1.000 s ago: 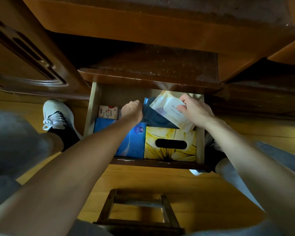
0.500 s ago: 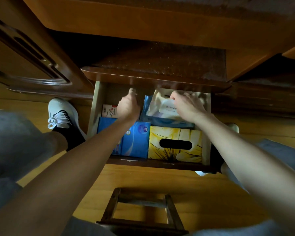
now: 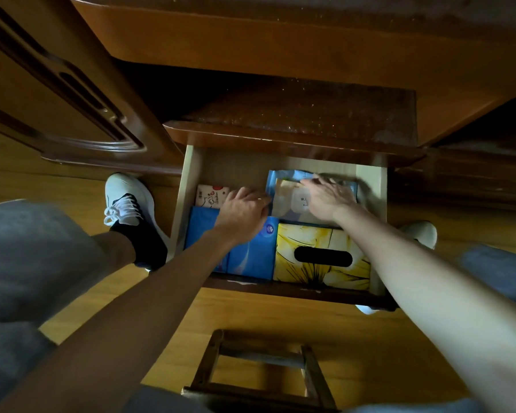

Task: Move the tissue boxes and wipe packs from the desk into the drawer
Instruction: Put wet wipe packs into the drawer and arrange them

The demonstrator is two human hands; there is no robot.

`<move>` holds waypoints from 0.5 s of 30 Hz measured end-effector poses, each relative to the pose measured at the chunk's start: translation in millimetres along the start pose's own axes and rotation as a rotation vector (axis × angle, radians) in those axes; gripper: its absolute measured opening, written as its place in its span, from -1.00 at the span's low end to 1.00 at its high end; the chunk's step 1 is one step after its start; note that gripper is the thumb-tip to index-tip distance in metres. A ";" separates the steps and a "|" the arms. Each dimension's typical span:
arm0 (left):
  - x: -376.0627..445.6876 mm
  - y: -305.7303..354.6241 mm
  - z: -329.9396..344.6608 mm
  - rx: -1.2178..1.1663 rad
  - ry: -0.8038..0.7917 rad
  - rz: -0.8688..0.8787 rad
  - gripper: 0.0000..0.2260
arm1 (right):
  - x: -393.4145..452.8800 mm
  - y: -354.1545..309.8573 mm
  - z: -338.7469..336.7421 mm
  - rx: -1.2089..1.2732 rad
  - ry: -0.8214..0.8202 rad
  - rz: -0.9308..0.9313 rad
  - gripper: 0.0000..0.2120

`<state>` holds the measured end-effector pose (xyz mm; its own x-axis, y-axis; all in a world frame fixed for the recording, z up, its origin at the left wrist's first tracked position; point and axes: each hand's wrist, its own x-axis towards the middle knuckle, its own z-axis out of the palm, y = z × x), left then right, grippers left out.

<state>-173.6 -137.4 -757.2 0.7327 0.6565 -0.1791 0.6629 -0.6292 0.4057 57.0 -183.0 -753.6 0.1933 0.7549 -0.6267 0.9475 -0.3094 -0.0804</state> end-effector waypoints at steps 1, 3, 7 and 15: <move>2.1 0.2 1.8 0.028 -0.058 0.004 -0.67 | 1.2 0.9 -0.4 -0.007 -0.003 -0.006 -0.42; 5.9 1.9 3.5 0.129 -0.130 0.043 -0.66 | 3.9 0.7 -2.0 0.001 0.004 -0.034 -0.31; 10.7 3.6 2.2 0.385 -0.239 0.195 -0.68 | 14.5 -7.2 0.3 0.076 -0.016 -0.049 -0.18; 25.7 4.1 1.2 0.255 -0.212 0.100 -0.44 | 19.1 -2.5 4.1 0.112 -0.017 -0.074 -0.23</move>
<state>-151.8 -123.6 -761.2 0.7937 0.5025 -0.3428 0.5839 -0.7873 0.1980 57.3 -170.2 -768.6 0.1182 0.7683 -0.6290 0.9245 -0.3164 -0.2128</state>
